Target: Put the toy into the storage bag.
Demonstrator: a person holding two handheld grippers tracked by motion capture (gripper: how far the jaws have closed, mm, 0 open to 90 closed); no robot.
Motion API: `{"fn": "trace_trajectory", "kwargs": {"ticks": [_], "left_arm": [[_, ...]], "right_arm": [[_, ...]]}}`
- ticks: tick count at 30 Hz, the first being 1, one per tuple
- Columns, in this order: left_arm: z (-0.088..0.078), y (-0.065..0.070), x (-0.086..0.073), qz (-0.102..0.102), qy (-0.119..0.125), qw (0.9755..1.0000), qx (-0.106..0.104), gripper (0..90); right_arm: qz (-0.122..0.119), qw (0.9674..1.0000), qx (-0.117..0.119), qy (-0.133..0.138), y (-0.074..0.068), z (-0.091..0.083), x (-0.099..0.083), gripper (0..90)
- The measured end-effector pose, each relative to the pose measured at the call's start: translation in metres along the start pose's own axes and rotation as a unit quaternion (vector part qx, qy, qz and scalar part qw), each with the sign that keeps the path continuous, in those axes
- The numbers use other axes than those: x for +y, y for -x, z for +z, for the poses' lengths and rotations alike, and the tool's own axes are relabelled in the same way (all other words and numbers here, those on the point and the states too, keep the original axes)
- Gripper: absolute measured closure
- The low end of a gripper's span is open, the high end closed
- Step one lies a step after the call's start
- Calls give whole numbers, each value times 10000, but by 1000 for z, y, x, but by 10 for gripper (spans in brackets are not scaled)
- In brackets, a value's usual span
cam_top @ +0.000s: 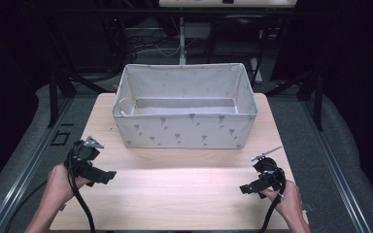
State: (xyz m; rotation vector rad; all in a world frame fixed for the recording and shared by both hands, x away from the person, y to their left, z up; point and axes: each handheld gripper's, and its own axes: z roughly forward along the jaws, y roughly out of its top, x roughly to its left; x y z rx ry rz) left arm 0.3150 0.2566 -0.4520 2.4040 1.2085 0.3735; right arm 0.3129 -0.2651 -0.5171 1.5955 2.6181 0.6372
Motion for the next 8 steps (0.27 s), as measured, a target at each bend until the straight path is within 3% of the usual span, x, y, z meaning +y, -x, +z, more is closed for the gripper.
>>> {"fn": "trace_trajectory", "kwargs": {"ticks": [3,8], "left_arm": [[7,1,-6,13,-38,10000,57,0],[18,0,-17,-3,220,9997,-146,0]], "right_arm": [[54,9999,58,62,0,1,0,66],[14,10000,27,44,0,1,0,78]]}}
